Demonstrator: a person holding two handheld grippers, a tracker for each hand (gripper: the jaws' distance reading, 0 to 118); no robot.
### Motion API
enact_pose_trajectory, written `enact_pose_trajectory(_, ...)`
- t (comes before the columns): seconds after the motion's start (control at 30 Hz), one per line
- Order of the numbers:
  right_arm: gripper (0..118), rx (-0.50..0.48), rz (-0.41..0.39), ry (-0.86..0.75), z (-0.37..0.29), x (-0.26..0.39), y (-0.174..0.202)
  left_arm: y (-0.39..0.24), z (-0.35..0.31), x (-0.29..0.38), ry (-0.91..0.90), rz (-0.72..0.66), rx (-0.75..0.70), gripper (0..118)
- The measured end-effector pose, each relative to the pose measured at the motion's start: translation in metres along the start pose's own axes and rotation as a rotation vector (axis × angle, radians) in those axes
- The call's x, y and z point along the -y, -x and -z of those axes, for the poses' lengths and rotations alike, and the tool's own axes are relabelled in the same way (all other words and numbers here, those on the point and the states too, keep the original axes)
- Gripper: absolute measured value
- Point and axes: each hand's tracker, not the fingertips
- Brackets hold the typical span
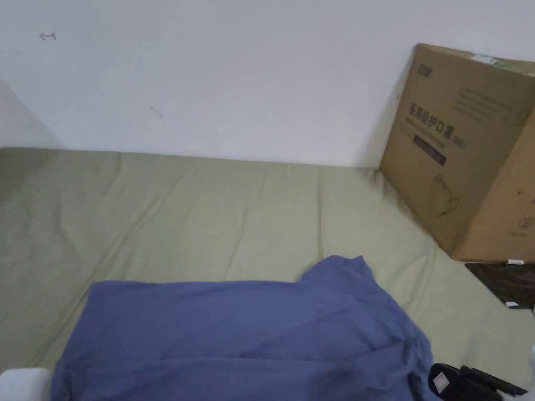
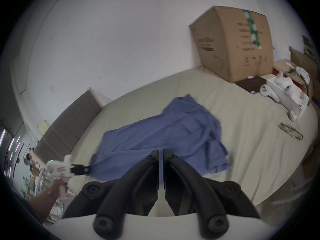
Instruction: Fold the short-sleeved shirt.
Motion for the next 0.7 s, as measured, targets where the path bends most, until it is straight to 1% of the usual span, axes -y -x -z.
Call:
enact_pose_trajectory(0.03, 8, 0.033, 0.026, 0.003, 0.007, -0.003, -0.015, -0.006, -0.008, -0.001, -0.018, 0.001, -0.015, 3)
enact_pose_trajectory(0.07, 17, 0.067, 0.031, 0.007, 0.013, -0.006, -0.025, -0.009, -0.014, -0.003, -0.026, 0.018, -0.022, 3)
enact_pose_trajectory(0.1, 53, 0.107, 0.035, 0.034, 0.025, -0.009, -0.039, -0.009, -0.020, -0.007, -0.042, 0.041, -0.026, 3)
enact_pose_trajectory(0.13, 53, 0.131, 0.046, 0.084, 0.038, -0.012, -0.053, -0.012, -0.027, -0.010, -0.054, 0.058, -0.032, 3)
enact_pose_trajectory(0.17, 66, 0.146, 0.069, 0.129, 0.052, -0.013, -0.064, -0.014, -0.032, -0.013, -0.064, 0.063, -0.033, 3)
enact_pose_trajectory(0.2, 92, 0.166, 0.098, 0.196, 0.069, -0.013, -0.077, -0.015, -0.037, -0.016, -0.073, 0.059, -0.029, 3)
enact_pose_trajectory(0.23, 114, 0.172, 0.110, 0.269, 0.084, -0.011, -0.088, -0.015, -0.042, -0.018, -0.077, 0.054, -0.022, 3)
enact_pose_trajectory(0.27, 117, 0.195, 0.129, 0.279, 0.095, -0.008, -0.096, -0.015, -0.044, -0.021, -0.079, 0.049, -0.014, 3)
enact_pose_trajectory(0.3, 117, 0.237, 0.140, 0.318, 0.108, -0.006, -0.103, -0.016, -0.045, -0.022, -0.079, 0.047, -0.014, 3)
enact_pose_trajectory(0.37, 116, 0.259, 0.154, 0.379, 0.127, -0.001, -0.115, -0.015, -0.044, -0.023, -0.083, 0.063, -0.037, 3)
enact_pose_trajectory(0.4, 115, 0.269, 0.141, 0.410, 0.135, 0.003, -0.119, -0.015, -0.042, -0.023, -0.077, 0.068, -0.048, 3)
enact_pose_trajectory(0.43, 110, 0.285, 0.116, 0.441, 0.139, 0.004, -0.120, -0.014, -0.040, -0.023, -0.069, 0.068, -0.053, 3)
enact_pose_trajectory(0.47, 92, 0.304, 0.085, 0.469, 0.141, 0.005, -0.119, -0.013, -0.037, -0.023, -0.052, 0.062, -0.053, 3)
enact_pose_trajectory(0.5, 60, 0.343, 0.017, 0.493, 0.141, 0.007, -0.111, -0.010, -0.033, -0.021, -0.039, 0.056, -0.052, 3)
enact_pose_trajectory(0.53, 49, 0.414, -0.074, 0.488, 0.138, 0.008, -0.104, -0.009, -0.030, -0.020, -0.031, 0.053, -0.054, 3)
enact_pose_trajectory(0.57, 40, 0.381, -0.120, 0.476, 0.134, 0.007, -0.100, -0.008, -0.027, -0.019, -0.020, 0.055, -0.059, 3)
enact_pose_trajectory(0.6, 17, 0.328, -0.114, 0.480, 0.131, 0.005, -0.098, -0.007, -0.024, -0.018, -0.009, 0.053, -0.067, 3)
enact_pose_trajectory(0.63, 10, 0.336, -0.112, 0.492, 0.129, 0.004, -0.098, -0.003, -0.021, -0.018, -0.002, 0.046, -0.066, 3)
enact_pose_trajectory(0.67, 7, 0.353, -0.128, 0.495, 0.127, 0.006, -0.095, -0.001, -0.020, -0.018, 0.007, 0.031, -0.059, 3)
enact_pose_trajectory(0.7, 6, 0.330, -0.123, 0.488, 0.121, 0.003, -0.095, 0.001, -0.021, -0.018, 0.010, 0.014, -0.052, 3)
